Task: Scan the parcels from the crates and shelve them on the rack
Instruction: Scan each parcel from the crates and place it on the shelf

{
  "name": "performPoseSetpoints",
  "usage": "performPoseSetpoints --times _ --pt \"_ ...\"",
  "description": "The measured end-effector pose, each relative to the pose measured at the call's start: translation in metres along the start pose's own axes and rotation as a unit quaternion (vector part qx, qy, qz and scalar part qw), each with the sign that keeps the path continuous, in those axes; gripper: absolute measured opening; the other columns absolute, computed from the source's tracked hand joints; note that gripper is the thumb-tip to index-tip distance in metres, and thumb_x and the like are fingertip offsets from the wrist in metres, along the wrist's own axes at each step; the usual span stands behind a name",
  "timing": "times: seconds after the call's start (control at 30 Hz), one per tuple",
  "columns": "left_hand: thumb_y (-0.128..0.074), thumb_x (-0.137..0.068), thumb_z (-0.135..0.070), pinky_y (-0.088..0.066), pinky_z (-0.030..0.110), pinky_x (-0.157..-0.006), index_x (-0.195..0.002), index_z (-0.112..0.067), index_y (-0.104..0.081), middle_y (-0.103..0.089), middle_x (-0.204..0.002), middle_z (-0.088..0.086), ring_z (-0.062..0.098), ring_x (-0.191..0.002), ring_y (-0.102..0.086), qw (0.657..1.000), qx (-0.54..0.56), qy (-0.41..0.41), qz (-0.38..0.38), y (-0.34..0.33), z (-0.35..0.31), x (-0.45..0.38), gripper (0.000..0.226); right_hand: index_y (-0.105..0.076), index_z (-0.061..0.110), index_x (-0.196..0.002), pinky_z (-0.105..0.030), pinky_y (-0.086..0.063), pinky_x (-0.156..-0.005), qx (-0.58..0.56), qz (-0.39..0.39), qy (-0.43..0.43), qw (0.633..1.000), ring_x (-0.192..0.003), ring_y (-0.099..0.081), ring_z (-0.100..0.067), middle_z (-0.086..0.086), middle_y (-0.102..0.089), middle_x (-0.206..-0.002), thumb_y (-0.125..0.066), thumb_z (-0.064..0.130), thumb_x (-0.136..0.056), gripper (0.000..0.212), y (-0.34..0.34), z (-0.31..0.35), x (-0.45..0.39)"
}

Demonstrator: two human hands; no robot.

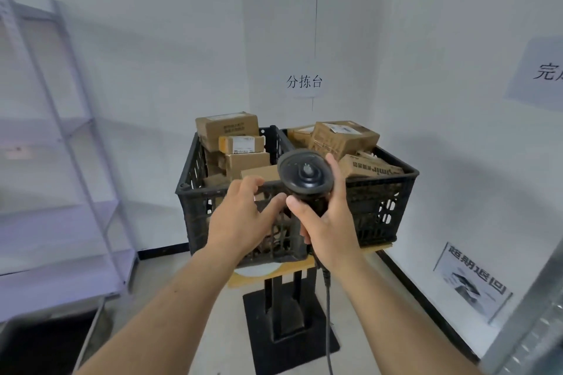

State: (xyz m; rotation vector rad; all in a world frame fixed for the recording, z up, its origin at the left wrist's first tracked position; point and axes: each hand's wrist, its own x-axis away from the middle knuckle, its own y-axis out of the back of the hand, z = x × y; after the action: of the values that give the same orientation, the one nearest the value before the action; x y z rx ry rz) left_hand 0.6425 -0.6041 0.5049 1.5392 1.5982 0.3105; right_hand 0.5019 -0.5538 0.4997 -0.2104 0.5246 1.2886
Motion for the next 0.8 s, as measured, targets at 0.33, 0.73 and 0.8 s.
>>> performPoseSetpoints --times 0.33,0.73,0.8 --pt "-0.050 -0.089 -0.060 -0.048 0.037 -0.090 -0.134 -0.024 -0.044 -0.050 -0.133 -0.001 0.017 -0.115 -0.053 0.995 -0.088 0.014 -0.040 0.004 0.051 -0.125 0.058 -0.014 0.071 -0.136 -0.058 -0.045 -0.098 -0.068 0.002 0.012 0.998 -0.107 -0.050 -0.023 0.009 -0.046 -0.145 -0.069 0.060 -0.067 0.089 -0.043 -0.054 -0.129" --pt "-0.052 -0.090 -0.056 -0.039 0.038 -0.096 -0.145 -0.027 -0.033 -0.044 -0.142 0.002 0.023 -0.130 -0.040 0.987 -0.154 0.016 -0.046 0.014 0.096 -0.258 0.065 -0.011 0.036 -0.155 -0.020 -0.046 -0.045 -0.086 0.029 0.011 0.996 -0.047 -0.054 -0.008 -0.013 -0.054 -0.133 -0.068 0.021 -0.091 0.086 -0.072 -0.075 -0.274" --pt "-0.052 -0.090 -0.057 -0.039 0.039 -0.098 -0.148 -0.028 -0.029 -0.042 -0.146 0.001 0.023 -0.133 -0.037 0.987 -0.158 0.013 -0.037 0.015 0.111 -0.276 0.069 -0.011 0.036 -0.155 -0.021 -0.046 -0.044 -0.083 0.030 0.006 0.996 -0.047 -0.053 -0.008 -0.013 -0.058 -0.127 -0.068 0.021 -0.092 0.087 -0.085 -0.078 -0.291"
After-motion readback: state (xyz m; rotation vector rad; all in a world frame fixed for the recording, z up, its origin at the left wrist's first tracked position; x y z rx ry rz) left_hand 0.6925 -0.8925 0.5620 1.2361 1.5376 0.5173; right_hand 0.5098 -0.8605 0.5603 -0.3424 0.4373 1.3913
